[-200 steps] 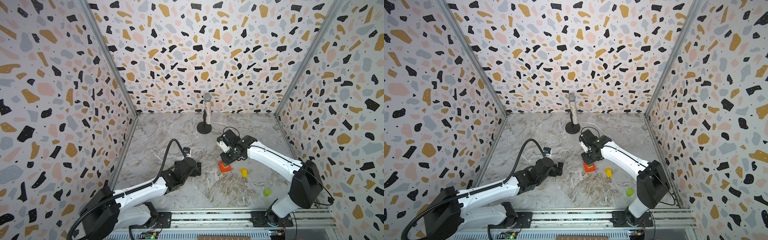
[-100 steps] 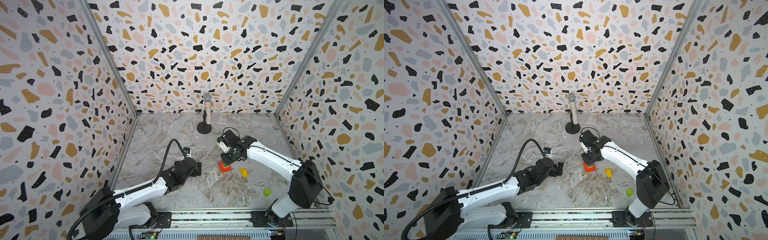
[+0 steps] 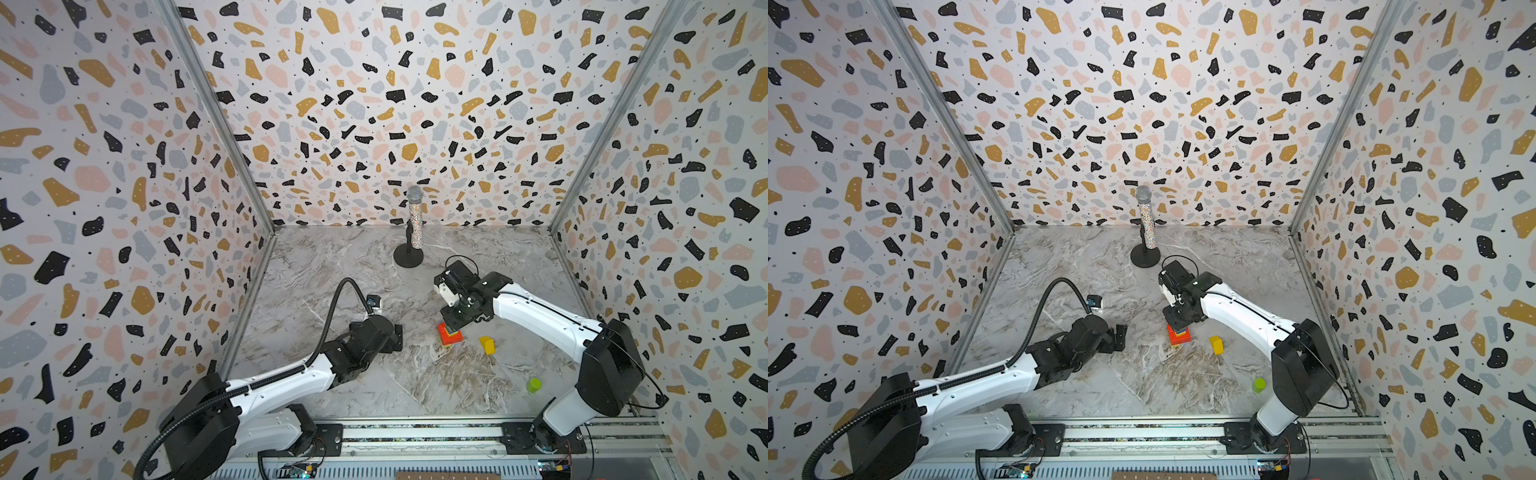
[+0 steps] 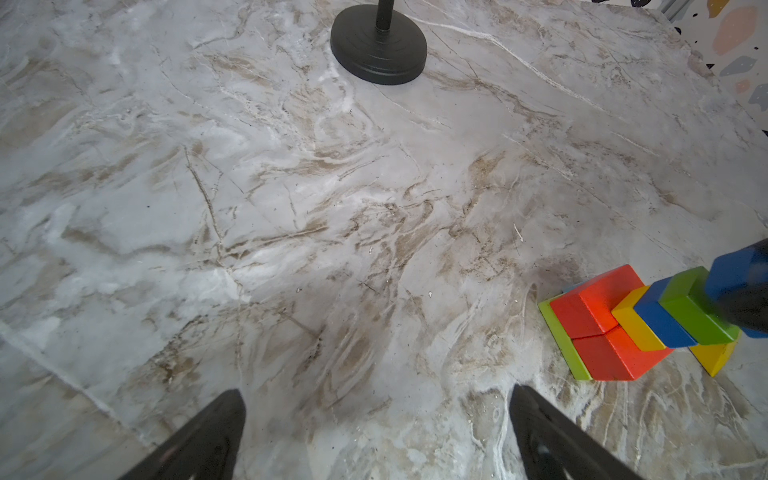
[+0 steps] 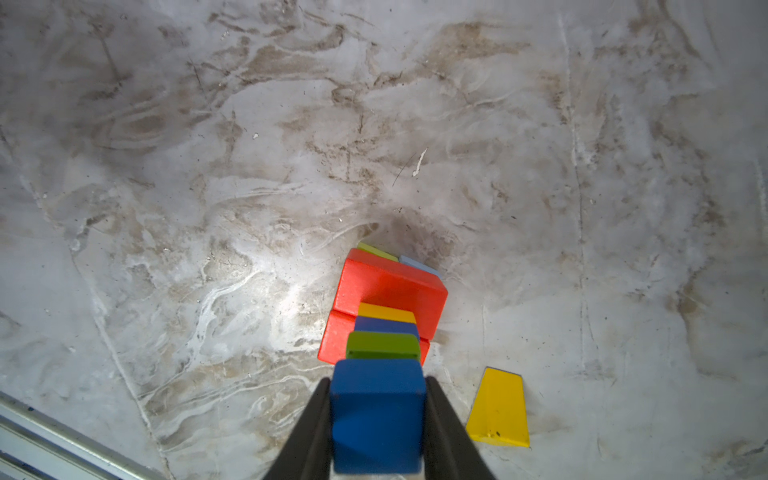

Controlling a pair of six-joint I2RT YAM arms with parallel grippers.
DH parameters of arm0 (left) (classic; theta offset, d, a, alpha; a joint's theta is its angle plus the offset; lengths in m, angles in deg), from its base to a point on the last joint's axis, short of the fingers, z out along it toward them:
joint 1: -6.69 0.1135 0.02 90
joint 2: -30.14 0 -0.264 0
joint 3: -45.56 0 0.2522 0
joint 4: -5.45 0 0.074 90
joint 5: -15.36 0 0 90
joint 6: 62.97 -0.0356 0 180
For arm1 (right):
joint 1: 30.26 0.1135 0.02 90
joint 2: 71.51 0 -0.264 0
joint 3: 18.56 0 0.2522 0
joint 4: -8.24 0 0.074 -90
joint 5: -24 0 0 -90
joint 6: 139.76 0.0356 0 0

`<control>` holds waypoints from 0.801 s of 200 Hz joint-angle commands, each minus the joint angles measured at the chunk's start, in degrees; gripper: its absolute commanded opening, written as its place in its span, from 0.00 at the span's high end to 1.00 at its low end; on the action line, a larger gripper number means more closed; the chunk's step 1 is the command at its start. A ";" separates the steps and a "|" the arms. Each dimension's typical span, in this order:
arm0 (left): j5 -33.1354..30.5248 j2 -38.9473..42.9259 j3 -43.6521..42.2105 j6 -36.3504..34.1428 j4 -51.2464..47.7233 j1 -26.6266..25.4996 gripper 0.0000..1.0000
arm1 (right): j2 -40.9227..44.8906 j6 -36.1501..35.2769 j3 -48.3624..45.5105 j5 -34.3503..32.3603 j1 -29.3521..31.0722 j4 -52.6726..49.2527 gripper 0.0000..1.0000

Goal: Build the wood block tower
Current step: 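Lower the blue cube onto the green cube with the right gripper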

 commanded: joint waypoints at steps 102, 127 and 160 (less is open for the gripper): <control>0.37 0.51 0.05 0.20 1.64 -0.16 0.00 | -0.25 0.06 -1.05 -0.62 0.25 -0.65 0.65; 0.33 0.56 0.14 0.20 1.52 -0.16 0.00 | -0.44 0.00 -0.92 -0.50 0.26 -0.54 0.65; 0.28 0.71 0.23 0.11 1.35 -0.15 0.00 | -0.25 0.00 -0.71 -0.62 0.25 -0.52 0.59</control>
